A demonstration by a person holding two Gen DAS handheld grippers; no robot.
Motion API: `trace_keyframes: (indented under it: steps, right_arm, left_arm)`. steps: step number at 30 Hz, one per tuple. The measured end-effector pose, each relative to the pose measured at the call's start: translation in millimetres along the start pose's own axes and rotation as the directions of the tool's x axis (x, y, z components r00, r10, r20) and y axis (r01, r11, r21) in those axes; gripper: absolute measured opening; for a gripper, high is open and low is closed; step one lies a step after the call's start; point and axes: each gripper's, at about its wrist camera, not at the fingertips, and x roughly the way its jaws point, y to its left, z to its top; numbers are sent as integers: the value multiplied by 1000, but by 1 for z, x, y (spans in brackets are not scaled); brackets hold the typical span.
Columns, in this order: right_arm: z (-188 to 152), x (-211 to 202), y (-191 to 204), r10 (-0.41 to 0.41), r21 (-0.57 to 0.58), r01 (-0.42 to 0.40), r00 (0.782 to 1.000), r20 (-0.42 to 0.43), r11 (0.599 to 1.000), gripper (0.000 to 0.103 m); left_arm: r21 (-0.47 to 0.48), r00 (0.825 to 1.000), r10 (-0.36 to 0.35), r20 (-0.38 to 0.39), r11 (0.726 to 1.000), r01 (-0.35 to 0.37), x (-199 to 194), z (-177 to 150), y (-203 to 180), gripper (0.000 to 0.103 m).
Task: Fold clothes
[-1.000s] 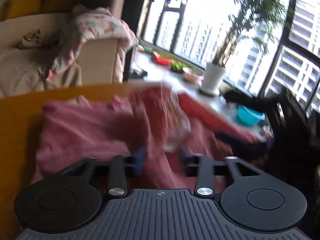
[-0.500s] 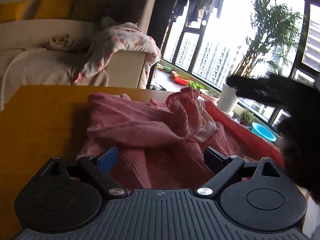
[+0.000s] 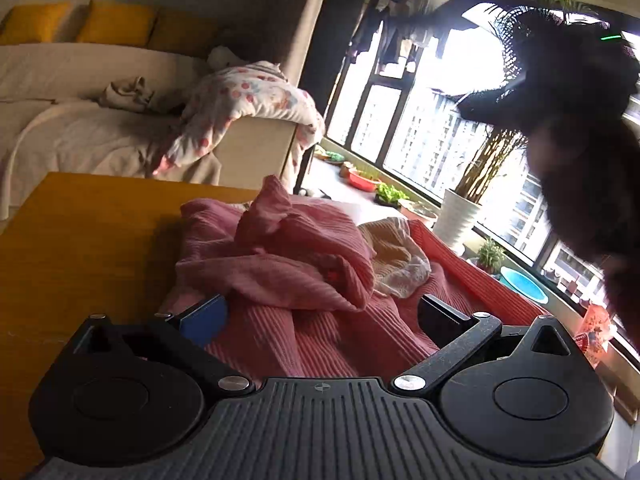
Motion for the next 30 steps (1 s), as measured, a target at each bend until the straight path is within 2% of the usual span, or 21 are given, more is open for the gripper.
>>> trace_keyframes:
  steps: [3, 6, 7, 10, 11, 12, 13, 15, 16, 18, 20, 22, 24, 25, 27, 30]
  right_arm:
    - [11, -45, 16, -62, -154, 80, 991, 117, 985, 73]
    - [-9, -55, -1, -228, -206, 240, 970, 79, 949, 74]
    - [-20, -56, -11, -255, -200, 262, 965, 61, 944, 74]
    - [-54, -67, -37, -304, -165, 309, 951, 54, 937, 78]
    - [-62, -69, -45, -309, -142, 317, 948, 75, 938, 80]
    - [-71, -70, -51, -315, -110, 325, 944, 102, 939, 82]
    - [-81, -74, -58, -316, -69, 327, 940, 131, 943, 83]
    - [-98, -84, -75, -303, 19, 305, 934, 191, 952, 84]
    - [-106, -90, -84, -298, 62, 291, 929, 220, 955, 84]
    - [-117, -101, -97, -294, 122, 271, 921, 257, 955, 86]
    - [-127, -113, -110, -292, 180, 248, 910, 293, 952, 87]
    - [-129, -118, -117, -285, 212, 228, 910, 302, 950, 93]
    - [-131, -123, -124, -279, 245, 207, 909, 310, 947, 96]
    - [-132, -125, -127, -275, 261, 196, 908, 315, 945, 96]
    - [-134, -131, -134, -269, 292, 175, 907, 324, 940, 96]
    - [-136, -136, -141, -266, 323, 153, 903, 339, 934, 96]
  left_arm:
    - [12, 1000, -12, -26, 1000, 12, 3, 1, -2, 103]
    - [4, 998, -59, -33, 998, 59, 3, 10, -5, 103]
    - [-6, 996, -81, -32, 997, 81, 2, 13, -6, 103]
    - [-183, 984, -173, -31, 969, 164, 11, 34, 6, 102]
    - [-242, 979, -203, -27, 951, 191, 14, 40, 9, 98]
    - [-301, 972, -233, -21, 929, 216, 17, 47, 13, 84]
    - [-328, 978, -207, -22, 926, 189, 24, 53, 14, 78]
    - [-365, 994, -102, -29, 927, 84, 38, 60, 17, 79]
    - [-396, 998, -46, -47, 918, 23, 46, 60, 19, 80]
    - [-484, 993, 38, -113, 871, -89, 62, 56, 27, 81]
    - [-550, 988, 58, -146, 825, -130, 77, 49, 31, 80]
    - [-536, 989, 64, -130, 835, -124, 87, 46, 25, 67]
    - [-462, 988, 79, -129, 877, -130, 96, 50, 16, 26]
    - [-423, 988, 87, -128, 896, -134, 100, 52, 11, 17]
    - [-421, 990, 103, -94, 897, -133, 99, 69, 8, 12]
    - [-354, 987, 133, 87, 930, -94, 81, 114, -12, 12]
